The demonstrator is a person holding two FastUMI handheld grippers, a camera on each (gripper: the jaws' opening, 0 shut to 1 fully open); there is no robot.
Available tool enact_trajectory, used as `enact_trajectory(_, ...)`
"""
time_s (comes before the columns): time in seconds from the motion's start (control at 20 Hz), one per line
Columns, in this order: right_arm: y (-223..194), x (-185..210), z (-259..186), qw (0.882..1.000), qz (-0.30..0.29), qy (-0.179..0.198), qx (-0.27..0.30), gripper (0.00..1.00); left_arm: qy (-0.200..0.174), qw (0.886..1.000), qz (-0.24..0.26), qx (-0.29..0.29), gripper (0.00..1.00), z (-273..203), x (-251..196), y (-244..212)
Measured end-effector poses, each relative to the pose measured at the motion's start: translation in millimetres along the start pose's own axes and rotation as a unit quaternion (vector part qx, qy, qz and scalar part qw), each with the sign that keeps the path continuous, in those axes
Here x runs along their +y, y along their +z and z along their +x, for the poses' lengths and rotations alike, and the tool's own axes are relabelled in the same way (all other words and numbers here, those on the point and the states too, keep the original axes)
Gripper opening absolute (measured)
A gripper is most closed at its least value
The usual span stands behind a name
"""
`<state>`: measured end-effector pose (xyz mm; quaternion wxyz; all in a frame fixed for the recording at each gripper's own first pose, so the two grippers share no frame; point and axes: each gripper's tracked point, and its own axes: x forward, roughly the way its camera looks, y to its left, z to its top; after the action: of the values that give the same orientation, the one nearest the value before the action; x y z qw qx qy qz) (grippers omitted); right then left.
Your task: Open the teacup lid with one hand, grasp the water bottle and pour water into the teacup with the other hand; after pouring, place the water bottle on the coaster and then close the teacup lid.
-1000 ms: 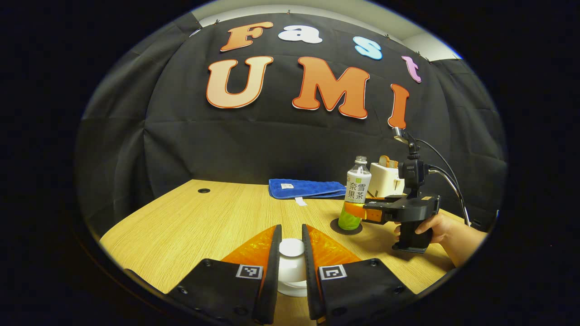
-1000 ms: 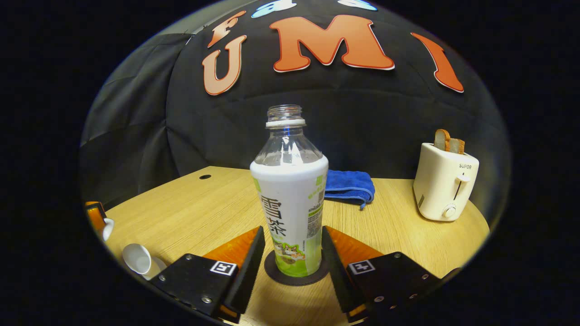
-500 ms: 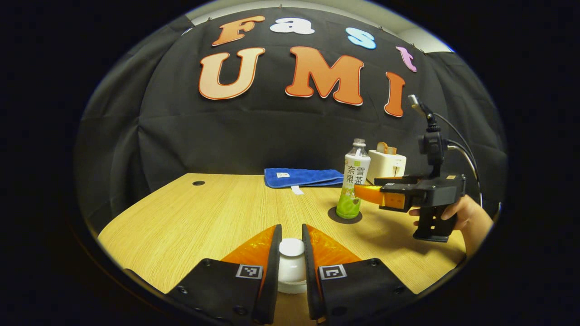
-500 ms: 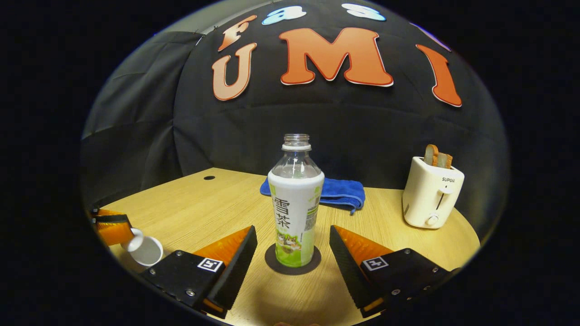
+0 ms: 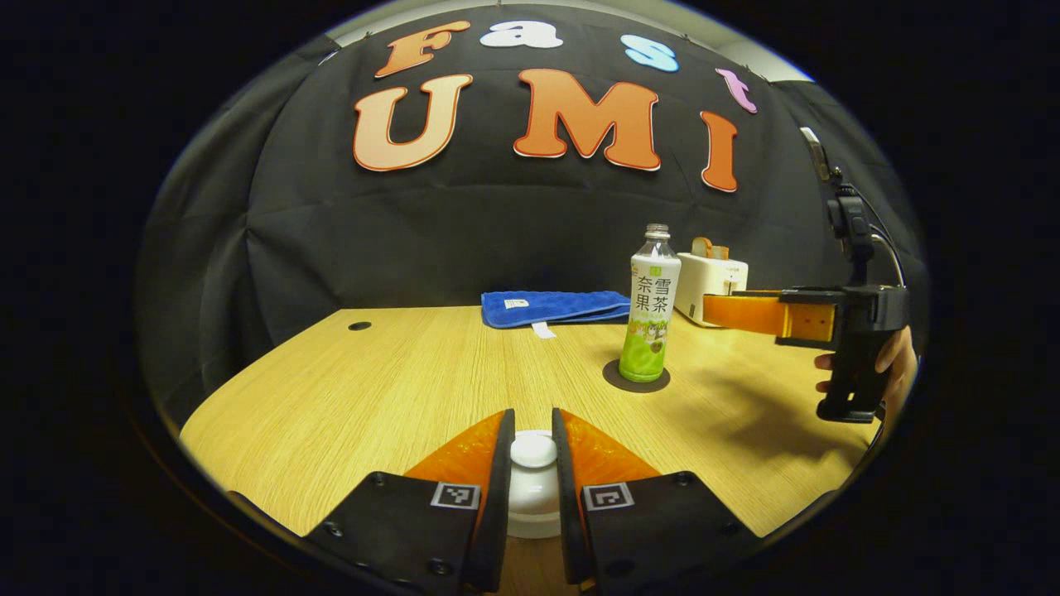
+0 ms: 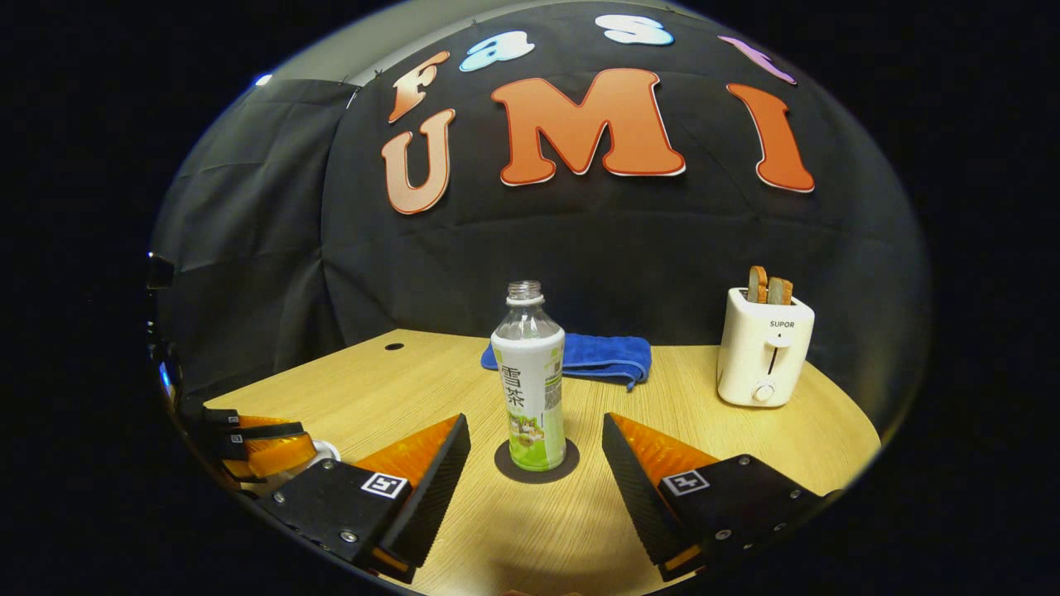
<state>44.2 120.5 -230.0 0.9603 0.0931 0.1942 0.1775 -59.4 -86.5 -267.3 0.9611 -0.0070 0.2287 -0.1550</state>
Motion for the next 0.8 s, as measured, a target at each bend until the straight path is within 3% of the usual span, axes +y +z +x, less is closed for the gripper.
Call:
enact_trajectory(0.2, 1.9, -0.4, -5.7, 1.000, -0.012, -0.002, -0.006, 0.96, 0.002, 1.000, -0.005, 0.006, 0.30, 2.7, -0.4, -3.2)
enact_trajectory(0.45, 2.6, 3.2, -11.2, 1.000, -0.016, 0.004, -0.009, 0.96, 0.002, 1.000, 0.009, 0.012, 0.38, 1.9, -5.4, -5.4)
enact_trajectory(0.5, 2.7, 3.1, -12.9, 1.000, -0.016, 0.004, -0.011, 0.96, 0.004, 1.000, 0.012, 0.012, 0.57, 0.7, -5.2, -4.2)
enact_trajectory(0.6, 4.6, 3.2, -16.4, 1.000, -0.015, 0.004, -0.014, 0.96, 0.013, 1.000, 0.014, -0.001, 0.75, -1.7, -2.9, 5.2)
enact_trajectory(0.65, 6.1, 3.3, -19.2, 1.000, -0.015, 0.005, -0.018, 0.96, 0.021, 1.000, 0.012, -0.015, 0.74, -3.5, 0.4, 14.5)
enact_trajectory(0.7, 10.7, 4.1, -23.1, 1.000, -0.014, 0.004, -0.023, 0.96, 0.028, 0.999, 0.010, -0.027, 0.85, -6.3, 3.4, 24.7)
enact_trajectory(0.8, 17.1, 2.5, -29.5, 0.999, -0.016, 0.000, -0.032, 0.96, 0.040, 0.998, 0.008, -0.047, 0.94, -9.4, 9.7, 42.1)
